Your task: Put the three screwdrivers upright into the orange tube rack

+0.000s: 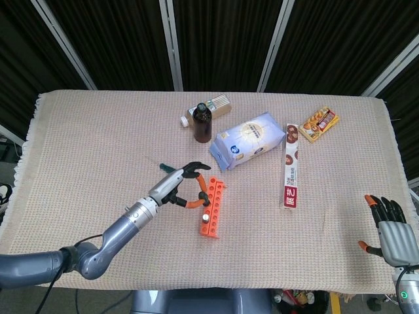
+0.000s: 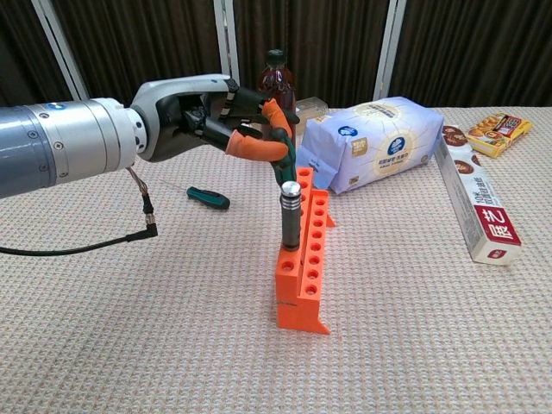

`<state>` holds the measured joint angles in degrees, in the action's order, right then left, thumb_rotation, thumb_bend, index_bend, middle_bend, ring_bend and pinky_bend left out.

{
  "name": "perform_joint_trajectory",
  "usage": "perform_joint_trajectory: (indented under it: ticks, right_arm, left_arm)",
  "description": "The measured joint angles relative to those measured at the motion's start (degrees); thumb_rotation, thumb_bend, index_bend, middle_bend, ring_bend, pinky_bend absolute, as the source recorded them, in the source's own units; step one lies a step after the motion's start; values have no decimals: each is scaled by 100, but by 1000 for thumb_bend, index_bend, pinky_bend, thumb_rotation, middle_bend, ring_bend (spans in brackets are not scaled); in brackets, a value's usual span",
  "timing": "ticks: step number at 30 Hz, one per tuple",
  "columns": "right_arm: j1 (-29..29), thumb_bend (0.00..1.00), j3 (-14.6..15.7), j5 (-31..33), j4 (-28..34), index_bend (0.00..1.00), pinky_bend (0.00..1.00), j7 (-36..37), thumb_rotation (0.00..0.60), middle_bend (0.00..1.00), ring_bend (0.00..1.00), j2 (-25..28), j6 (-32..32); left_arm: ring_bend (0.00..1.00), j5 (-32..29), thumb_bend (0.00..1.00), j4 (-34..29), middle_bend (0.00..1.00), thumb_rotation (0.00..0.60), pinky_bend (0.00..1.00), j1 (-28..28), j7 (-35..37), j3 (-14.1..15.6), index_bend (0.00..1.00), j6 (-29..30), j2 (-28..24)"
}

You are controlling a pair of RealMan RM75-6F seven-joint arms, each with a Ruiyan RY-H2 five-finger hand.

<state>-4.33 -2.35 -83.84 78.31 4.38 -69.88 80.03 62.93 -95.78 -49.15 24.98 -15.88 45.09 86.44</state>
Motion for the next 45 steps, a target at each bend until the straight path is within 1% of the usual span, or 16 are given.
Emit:
perform_joint_trajectory:
  ticks: [7,14,16,19,21,24,30,33,39,45]
  right_arm:
    - [4,0,0,11,5,36,57,-15,600,81,0,-5,-3]
    - [-1,0,-7,28,8,35,57,-24,600,82,0,-3,-22]
    - [-4,0,-8,31,1,35,57,-25,600,83,0,-9,-30]
    - [-8,0,-8,43,0,36,58,-28,600,85,0,-10,-50]
    - [-8,0,-10,48,1,36,57,-29,600,87,0,-9,-50]
    - [-1,0,-6,50,-4,36,58,-29,600,89,0,-10,-47]
    - [2,0,-10,51,-12,36,57,-23,600,88,0,-13,-40]
    - [-1,0,-13,47,-11,37,57,-25,600,89,0,-13,-37]
    - [0,0,-15,47,-10,37,57,-25,600,89,0,-13,-33]
    - [-16,0,-21,32,-6,36,57,-28,600,88,0,-18,-35]
  left_arm:
    - [0,49,487,26,101,600,0,-3,-91,37,781,-66,20]
    - [0,28,484,91,71,600,0,0,-189,39,734,-83,85]
    - [0,27,463,97,52,600,0,1,-210,37,689,-97,94]
    - [0,30,402,90,29,600,0,2,-220,27,582,-116,90]
    - [0,34,360,84,10,600,0,5,-246,20,492,-109,88]
    - [0,54,325,75,0,600,0,3,-311,21,413,-106,81]
    - [0,93,305,15,0,600,0,10,-397,16,315,-84,59]
    - [0,98,299,-11,0,600,0,13,-428,12,284,-85,40]
    - [0,133,240,-70,0,600,0,46,-408,-30,171,-33,-1]
    - [0,417,239,-226,0,600,0,134,-500,-46,167,232,-138]
